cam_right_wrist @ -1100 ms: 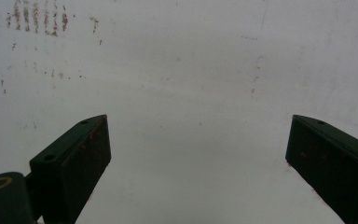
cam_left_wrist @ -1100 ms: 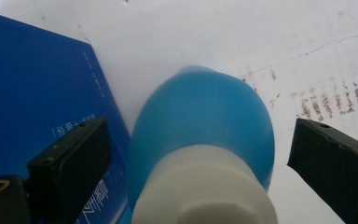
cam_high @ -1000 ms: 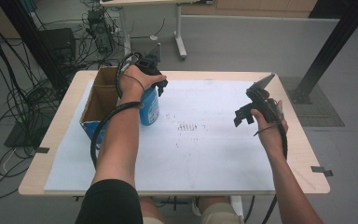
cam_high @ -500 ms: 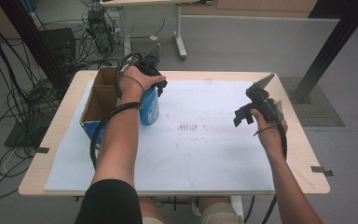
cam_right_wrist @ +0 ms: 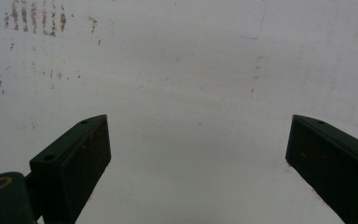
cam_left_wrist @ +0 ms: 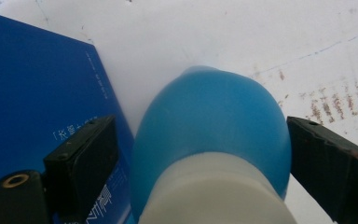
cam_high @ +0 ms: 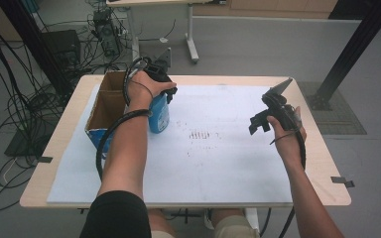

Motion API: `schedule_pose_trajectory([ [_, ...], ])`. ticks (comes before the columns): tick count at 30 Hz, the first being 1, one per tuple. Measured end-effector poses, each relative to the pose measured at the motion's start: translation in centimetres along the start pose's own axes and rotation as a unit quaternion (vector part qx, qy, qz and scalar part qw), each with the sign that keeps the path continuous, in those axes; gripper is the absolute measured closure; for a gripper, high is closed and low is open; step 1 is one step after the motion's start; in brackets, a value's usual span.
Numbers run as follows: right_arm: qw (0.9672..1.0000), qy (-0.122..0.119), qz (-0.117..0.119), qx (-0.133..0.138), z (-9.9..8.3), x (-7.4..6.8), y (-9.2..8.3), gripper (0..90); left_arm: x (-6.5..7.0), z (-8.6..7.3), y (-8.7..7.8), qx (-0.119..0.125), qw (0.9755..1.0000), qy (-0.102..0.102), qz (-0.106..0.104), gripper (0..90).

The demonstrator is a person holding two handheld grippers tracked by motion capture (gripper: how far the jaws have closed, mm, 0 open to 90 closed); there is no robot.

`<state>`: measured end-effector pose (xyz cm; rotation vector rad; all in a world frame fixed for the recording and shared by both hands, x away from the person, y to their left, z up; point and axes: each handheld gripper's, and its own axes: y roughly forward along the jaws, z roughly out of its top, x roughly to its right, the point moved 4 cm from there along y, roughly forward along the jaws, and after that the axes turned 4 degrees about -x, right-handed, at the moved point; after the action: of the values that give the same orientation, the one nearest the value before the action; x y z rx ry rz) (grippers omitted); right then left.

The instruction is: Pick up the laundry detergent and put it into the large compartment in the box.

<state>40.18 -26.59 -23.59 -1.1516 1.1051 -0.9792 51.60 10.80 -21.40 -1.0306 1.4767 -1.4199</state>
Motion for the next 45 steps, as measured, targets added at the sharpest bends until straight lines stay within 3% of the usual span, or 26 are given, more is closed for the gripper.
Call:
schedule_pose_trajectory([
  [13,1.0,0.001,0.001,0.0,0.03,0.13,0.1,6.4,0.09,0.02,0.45,-0.002,1.0,-0.001,0.007,20.4],
  [23,1.0,0.001,0.001,-0.002,0.1,0.08,0.22,6.4,-0.01,-0.02,0.3,-0.001,1.0,0.007,0.001,35.4],
  [45,1.0,0.001,0.0,-0.006,0.27,-0.09,0.43,6.4,-0.47,0.26,0.29,-0.008,0.9998,0.014,-0.009,37.0],
])
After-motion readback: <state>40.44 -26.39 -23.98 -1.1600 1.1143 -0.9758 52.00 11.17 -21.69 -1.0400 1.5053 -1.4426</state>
